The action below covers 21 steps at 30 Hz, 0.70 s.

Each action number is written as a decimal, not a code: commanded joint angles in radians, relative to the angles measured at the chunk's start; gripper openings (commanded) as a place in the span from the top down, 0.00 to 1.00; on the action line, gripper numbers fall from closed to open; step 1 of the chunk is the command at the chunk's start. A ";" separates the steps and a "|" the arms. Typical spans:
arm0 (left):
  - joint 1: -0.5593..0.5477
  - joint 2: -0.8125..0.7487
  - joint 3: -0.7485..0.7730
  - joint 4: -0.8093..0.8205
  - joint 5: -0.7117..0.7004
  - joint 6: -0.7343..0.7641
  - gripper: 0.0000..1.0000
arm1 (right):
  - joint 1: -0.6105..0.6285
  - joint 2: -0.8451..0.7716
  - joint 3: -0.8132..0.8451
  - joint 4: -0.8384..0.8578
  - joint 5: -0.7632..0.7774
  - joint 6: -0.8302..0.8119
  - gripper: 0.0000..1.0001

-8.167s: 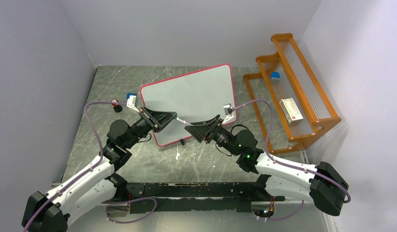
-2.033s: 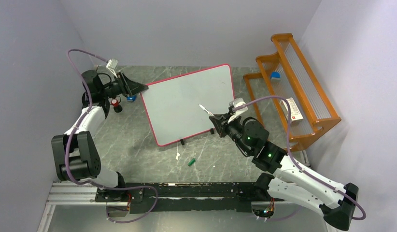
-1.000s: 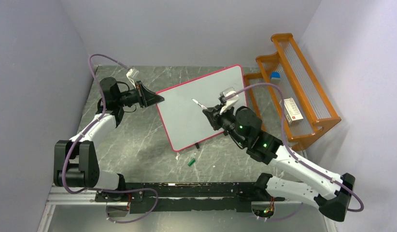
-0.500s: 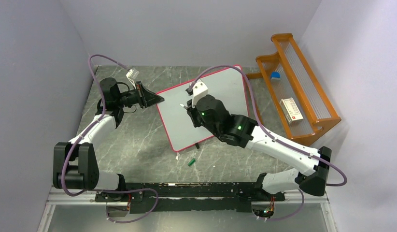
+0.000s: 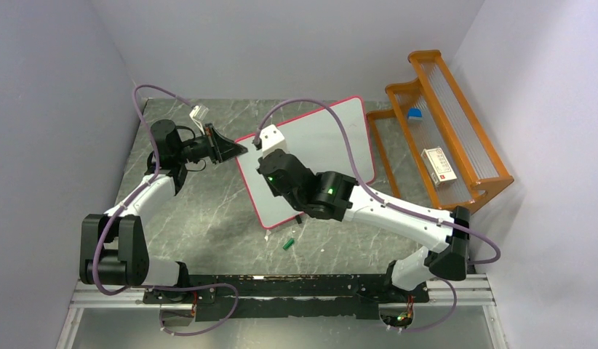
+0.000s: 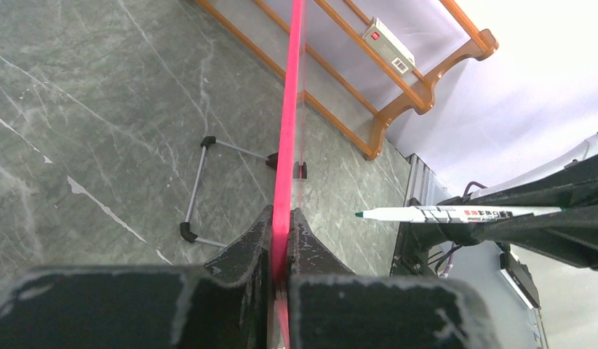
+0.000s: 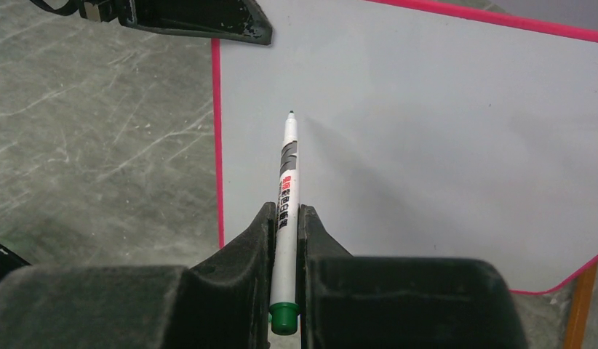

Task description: Write a sentence on the whiteboard

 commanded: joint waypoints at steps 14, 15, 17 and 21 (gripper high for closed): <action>-0.014 -0.009 -0.012 -0.047 -0.010 0.014 0.95 | 0.031 0.080 0.071 0.061 0.055 -0.008 1.00; -0.014 -0.007 -0.012 -0.045 -0.008 0.012 0.95 | 0.032 0.080 0.068 0.069 0.055 -0.010 1.00; -0.014 -0.007 -0.012 -0.045 -0.007 0.012 0.95 | 0.036 0.083 0.061 0.089 0.059 -0.017 1.00; -0.014 -0.005 -0.015 -0.034 -0.005 0.002 0.95 | 0.046 0.093 0.048 0.118 0.079 -0.025 1.00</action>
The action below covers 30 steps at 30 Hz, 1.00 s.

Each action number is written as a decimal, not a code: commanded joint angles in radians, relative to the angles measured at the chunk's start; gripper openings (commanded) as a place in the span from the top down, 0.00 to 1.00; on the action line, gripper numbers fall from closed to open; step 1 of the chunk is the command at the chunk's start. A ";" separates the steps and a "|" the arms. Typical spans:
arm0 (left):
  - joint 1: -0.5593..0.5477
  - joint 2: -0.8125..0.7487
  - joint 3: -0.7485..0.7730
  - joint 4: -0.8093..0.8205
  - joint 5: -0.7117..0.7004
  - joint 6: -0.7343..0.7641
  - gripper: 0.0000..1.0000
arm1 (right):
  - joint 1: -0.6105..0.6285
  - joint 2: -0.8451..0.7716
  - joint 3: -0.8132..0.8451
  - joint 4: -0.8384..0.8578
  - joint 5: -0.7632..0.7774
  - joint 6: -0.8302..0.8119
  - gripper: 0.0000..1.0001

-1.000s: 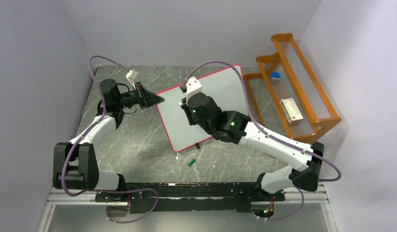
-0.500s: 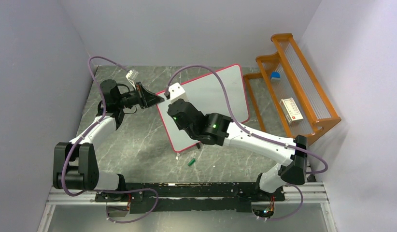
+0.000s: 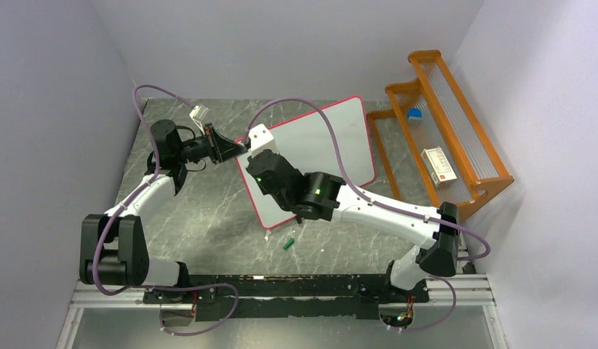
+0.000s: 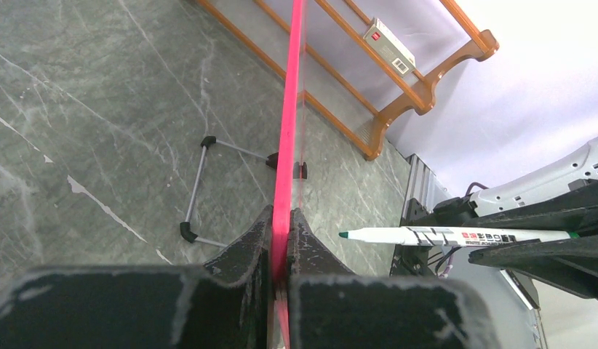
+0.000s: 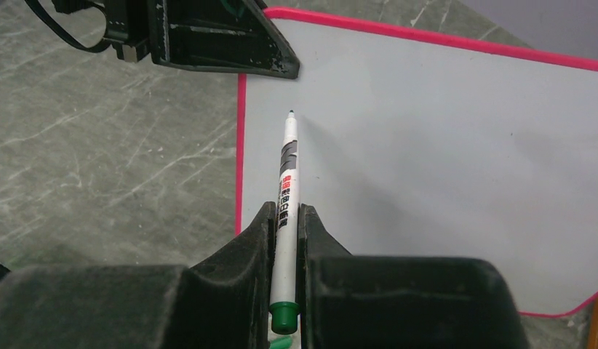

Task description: Write a sentence on the whiteboard

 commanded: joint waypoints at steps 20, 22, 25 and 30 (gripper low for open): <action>-0.014 0.003 -0.019 -0.010 0.006 -0.015 0.95 | 0.025 0.060 -0.022 0.119 0.078 -0.036 1.00; -0.014 0.002 -0.019 -0.011 0.006 -0.014 0.95 | 0.025 0.059 -0.026 0.125 0.077 -0.037 1.00; -0.014 0.004 -0.019 -0.009 0.008 -0.016 0.95 | 0.026 0.066 -0.024 0.126 0.076 -0.039 1.00; -0.014 0.007 -0.023 0.006 0.011 -0.026 0.95 | 0.027 0.071 -0.026 0.134 0.071 -0.038 1.00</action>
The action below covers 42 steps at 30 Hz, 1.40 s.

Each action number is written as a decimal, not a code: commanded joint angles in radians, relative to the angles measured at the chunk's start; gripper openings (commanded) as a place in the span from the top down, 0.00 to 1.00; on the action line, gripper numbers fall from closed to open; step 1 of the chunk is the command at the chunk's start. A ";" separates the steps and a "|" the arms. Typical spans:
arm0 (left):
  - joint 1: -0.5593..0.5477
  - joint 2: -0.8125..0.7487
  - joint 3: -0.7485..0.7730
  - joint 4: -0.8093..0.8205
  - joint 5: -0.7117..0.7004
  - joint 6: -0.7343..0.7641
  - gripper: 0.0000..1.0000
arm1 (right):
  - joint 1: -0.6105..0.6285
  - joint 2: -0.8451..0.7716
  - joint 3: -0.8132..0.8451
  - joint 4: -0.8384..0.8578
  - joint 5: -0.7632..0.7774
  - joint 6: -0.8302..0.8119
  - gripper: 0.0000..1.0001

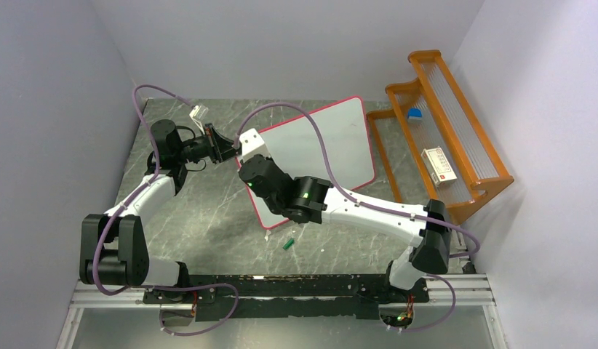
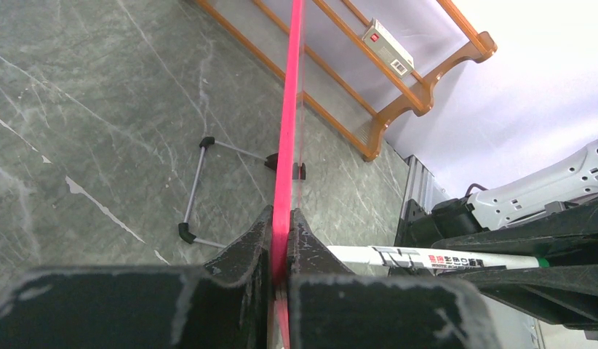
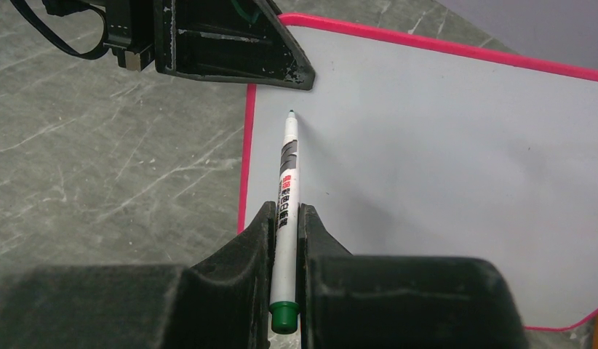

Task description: Write a sentence on the whiteboard

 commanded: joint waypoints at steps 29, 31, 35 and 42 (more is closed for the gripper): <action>-0.014 0.015 -0.028 0.021 0.019 -0.031 0.95 | 0.007 0.048 -0.002 0.012 0.084 -0.009 1.00; -0.014 0.015 -0.027 0.021 0.018 -0.031 0.95 | 0.007 0.043 -0.008 0.012 0.092 -0.011 1.00; -0.014 0.014 -0.027 0.017 0.018 -0.028 0.95 | 0.006 0.039 -0.015 0.008 0.105 -0.011 1.00; -0.014 0.015 -0.025 0.013 0.019 -0.024 0.95 | 0.005 0.028 -0.024 0.003 0.131 -0.009 1.00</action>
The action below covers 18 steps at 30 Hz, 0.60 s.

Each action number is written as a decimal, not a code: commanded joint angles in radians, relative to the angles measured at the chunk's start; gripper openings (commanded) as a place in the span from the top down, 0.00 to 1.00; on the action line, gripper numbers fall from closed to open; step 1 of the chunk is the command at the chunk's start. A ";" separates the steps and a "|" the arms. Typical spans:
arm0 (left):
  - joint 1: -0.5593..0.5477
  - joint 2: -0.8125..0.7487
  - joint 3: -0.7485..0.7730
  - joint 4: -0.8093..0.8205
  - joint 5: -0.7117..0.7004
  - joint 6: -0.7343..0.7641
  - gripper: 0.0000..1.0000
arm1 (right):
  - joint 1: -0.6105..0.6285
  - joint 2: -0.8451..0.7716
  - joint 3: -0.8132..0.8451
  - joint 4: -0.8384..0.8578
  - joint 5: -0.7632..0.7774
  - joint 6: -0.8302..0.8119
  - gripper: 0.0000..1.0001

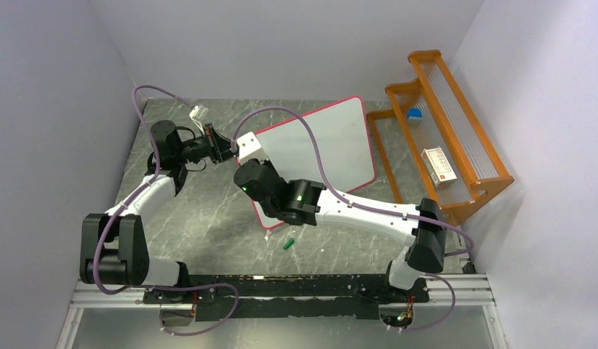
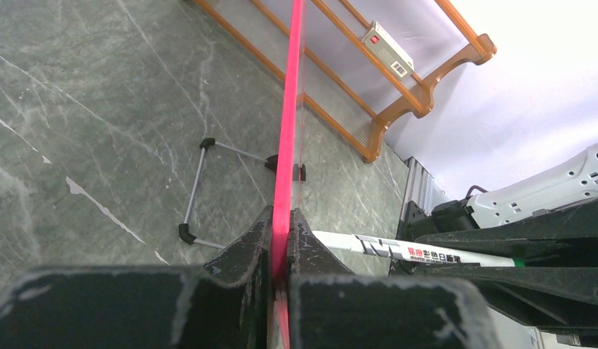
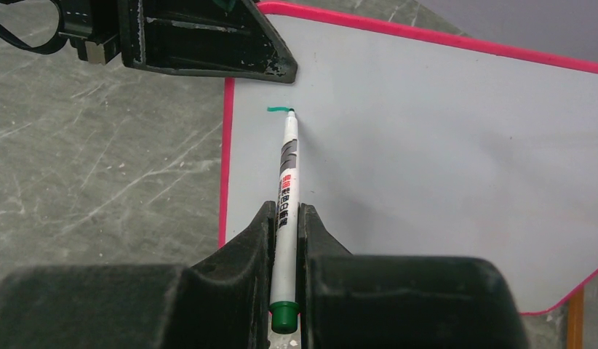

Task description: Write a sentence on the whiteboard

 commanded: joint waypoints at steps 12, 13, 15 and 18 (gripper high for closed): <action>-0.014 0.012 -0.017 -0.009 0.019 -0.010 0.95 | -0.005 -0.022 -0.033 -0.012 0.102 0.004 1.00; -0.014 0.012 -0.017 -0.009 0.018 -0.010 0.95 | -0.006 -0.024 -0.036 -0.009 0.103 0.003 1.00; -0.014 0.012 -0.016 -0.016 0.017 -0.005 0.95 | -0.006 -0.035 -0.041 0.000 0.096 -0.001 1.00; -0.014 0.014 -0.016 -0.020 0.015 -0.003 0.95 | -0.005 -0.057 -0.053 0.022 0.063 -0.019 1.00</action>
